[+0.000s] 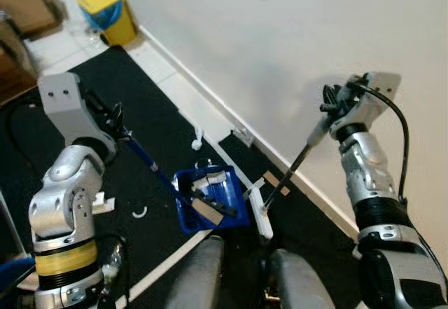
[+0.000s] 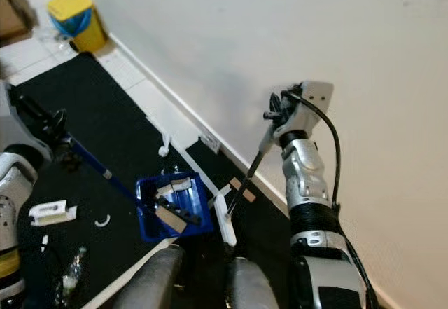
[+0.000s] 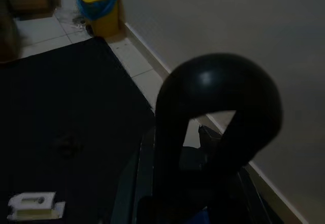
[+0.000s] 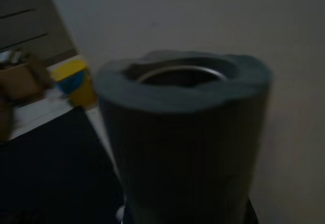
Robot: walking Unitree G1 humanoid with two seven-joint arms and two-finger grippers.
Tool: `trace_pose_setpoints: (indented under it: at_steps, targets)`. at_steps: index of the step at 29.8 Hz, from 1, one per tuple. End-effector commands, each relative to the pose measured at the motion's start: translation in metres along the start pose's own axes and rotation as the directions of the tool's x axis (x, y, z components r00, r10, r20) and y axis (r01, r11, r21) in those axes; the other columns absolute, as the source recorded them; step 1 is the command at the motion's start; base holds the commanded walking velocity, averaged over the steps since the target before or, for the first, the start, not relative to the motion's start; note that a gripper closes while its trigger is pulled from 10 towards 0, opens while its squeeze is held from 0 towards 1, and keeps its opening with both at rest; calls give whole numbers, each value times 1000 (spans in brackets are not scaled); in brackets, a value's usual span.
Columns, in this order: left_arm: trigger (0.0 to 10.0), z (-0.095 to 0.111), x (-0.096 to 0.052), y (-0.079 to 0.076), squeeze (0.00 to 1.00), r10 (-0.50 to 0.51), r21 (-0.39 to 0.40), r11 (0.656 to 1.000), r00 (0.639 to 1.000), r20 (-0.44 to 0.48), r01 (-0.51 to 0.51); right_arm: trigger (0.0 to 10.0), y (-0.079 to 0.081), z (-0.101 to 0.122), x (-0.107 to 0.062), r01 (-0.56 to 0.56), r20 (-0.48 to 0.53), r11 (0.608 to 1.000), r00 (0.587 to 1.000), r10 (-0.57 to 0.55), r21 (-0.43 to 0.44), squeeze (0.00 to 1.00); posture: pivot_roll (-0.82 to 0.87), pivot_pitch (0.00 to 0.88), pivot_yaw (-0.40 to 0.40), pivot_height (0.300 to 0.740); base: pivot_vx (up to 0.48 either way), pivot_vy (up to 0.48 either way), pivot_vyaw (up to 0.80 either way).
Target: Sweep floor
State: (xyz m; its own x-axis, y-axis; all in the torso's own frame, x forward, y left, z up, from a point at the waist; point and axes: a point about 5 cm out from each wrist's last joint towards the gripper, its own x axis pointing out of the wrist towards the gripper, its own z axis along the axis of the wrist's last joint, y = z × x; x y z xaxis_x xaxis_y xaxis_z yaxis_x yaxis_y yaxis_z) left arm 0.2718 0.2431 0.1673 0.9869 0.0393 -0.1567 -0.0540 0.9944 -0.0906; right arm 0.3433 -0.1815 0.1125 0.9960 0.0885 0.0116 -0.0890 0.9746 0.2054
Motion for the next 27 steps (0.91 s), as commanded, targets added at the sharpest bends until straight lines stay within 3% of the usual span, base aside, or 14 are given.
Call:
trace_pose_setpoints:
  at_steps: [1,27]
  targets:
    - [10000,4,-1,0,0,3,4,1000,1000,19,-3,10000,-2,2,0,6,14,1000,1000,-6,12,0,54,80,5,740,0,0,781]
    - [10000,2,0,0,0,2,6,1000,1000,12,-2,10000,0,2,1,-6,12,1000,1000,6,11,0,55,72,3,740,0,0,782]
